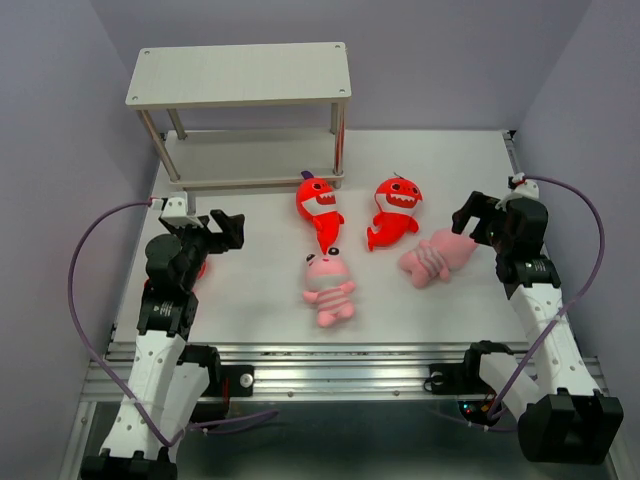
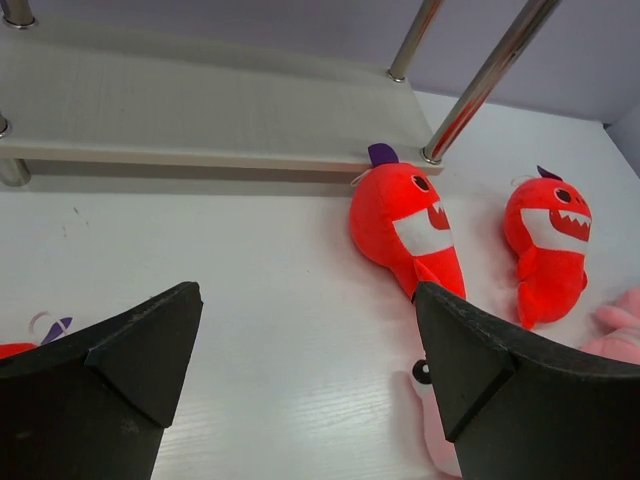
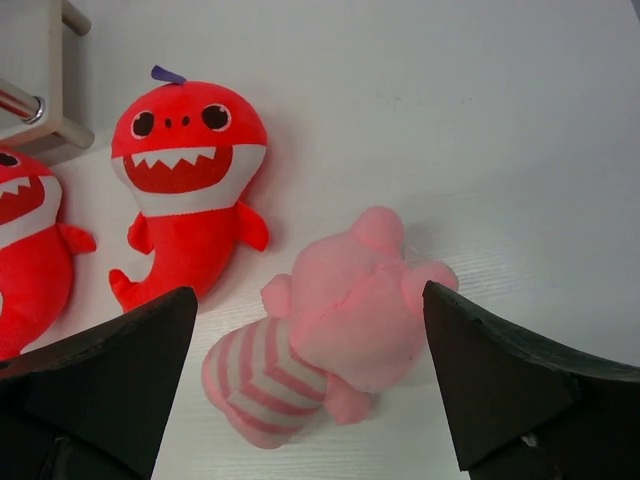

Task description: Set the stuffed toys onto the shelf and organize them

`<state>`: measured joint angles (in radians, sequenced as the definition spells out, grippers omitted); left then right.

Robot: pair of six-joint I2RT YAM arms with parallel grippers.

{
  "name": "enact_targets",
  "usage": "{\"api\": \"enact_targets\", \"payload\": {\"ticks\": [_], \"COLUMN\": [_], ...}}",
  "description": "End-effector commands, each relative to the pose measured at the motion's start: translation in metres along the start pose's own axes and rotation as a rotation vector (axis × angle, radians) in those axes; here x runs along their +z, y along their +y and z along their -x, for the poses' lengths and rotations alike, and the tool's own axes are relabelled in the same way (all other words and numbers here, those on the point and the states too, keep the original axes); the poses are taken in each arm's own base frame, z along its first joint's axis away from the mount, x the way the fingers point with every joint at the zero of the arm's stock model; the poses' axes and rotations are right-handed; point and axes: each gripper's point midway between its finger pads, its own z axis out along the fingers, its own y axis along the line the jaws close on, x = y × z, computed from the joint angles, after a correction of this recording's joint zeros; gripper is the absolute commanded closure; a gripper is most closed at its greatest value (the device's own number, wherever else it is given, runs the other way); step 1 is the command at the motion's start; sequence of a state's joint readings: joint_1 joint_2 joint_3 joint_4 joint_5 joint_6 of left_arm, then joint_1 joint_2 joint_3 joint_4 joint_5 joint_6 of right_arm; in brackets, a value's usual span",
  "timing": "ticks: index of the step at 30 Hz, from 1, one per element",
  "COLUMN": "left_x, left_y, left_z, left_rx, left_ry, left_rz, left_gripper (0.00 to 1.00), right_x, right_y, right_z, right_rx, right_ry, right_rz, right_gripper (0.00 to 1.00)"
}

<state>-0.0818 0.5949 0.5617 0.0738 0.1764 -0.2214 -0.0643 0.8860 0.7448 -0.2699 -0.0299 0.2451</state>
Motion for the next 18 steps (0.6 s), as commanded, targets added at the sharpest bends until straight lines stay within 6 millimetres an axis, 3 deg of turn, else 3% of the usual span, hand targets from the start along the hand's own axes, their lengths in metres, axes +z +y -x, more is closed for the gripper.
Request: {"api": "enact_targets", "payload": {"ticks": [1,3,5,7,9,11,15,18], "left_x": [0.0,0.0,-0.001,0.0,0.001,0.001,0.003,0.004], "left_y": [-0.005,-0.001,0.001,0.005,0.01,0.018,0.036,0.048], "left_z": [0.037,0.039,0.04,0.037,0.037,0.036,0.029,0.016], "left_rx": [-0.007,-0.011,-0.009,-0.011,-0.011,-0.012,-0.016,-0.019], "left_ry": [-0.099,-0.107,-0.111,-0.103,-0.102,-0.096,-0.065,0.004], "left_rz": [0.012,0.034,0.047,0.064,0.096,0.139,0.236,0.305], "left_gripper": [0.01,0.01,0.01,0.01,0.01,0.01,0.01,0.02], "right_x": [-0.002,-0.002,-0.011,-0.027,-0.036,-0.04,-0.033,-0.034], "right_y": [0.015,0.024,0.048,0.082,0.098,0.106,0.098,0.099], "right_z": [0.012,0.016,0.02,0.01,-0.001,-0.015,-0.038,-0.04], "right_rx": [0.002,-0.054,-0.174,-0.265,-0.365,-0.363,-0.375,-0.396], "right_ry": [-0.022,-0.017,-0.02,-0.003,-0.01,0.005,0.062,0.102], "right_rz": [0.07,0.126,0.287,0.525,0.672,0.765,0.756,0.779], "right_gripper": [0.0,0.0,0.0,0.0,0.0,0.0,0.0,0.0]}}
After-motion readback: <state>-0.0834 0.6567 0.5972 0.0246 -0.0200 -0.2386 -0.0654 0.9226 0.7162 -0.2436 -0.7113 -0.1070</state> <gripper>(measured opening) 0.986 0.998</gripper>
